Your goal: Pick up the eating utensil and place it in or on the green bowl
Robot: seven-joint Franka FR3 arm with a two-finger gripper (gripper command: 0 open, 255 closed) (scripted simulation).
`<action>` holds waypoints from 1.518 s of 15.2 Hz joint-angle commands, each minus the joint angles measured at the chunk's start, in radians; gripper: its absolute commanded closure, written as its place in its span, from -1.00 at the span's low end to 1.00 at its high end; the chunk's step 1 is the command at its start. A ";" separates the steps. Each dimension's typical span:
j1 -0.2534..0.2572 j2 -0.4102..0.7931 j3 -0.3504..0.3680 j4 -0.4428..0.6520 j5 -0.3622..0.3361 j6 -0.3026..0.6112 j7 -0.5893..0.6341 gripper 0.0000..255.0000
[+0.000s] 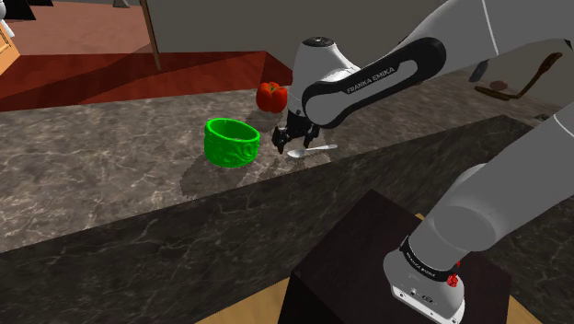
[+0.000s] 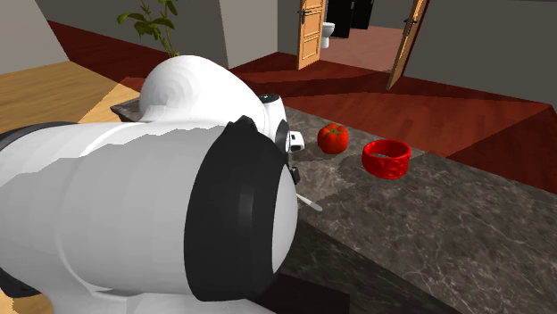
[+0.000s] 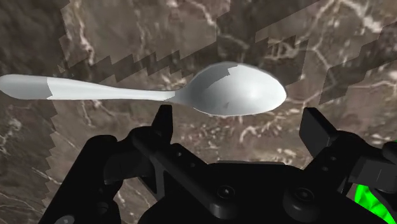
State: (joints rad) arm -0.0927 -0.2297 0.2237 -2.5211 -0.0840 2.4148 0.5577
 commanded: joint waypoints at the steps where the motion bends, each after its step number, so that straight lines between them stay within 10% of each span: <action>1: 0.000 0.001 0.000 0.000 0.000 0.001 0.000 -1.00; 4: 0.000 0.001 0.000 0.000 0.000 0.001 0.000 -1.00; 5: 0.000 0.001 0.000 0.000 0.000 0.001 0.000 1.00; 23: 0.009 -0.071 -0.011 0.064 0.027 -0.131 -0.030 1.00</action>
State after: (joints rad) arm -0.0849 -0.2962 0.2127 -2.4670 -0.0589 2.2972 0.5290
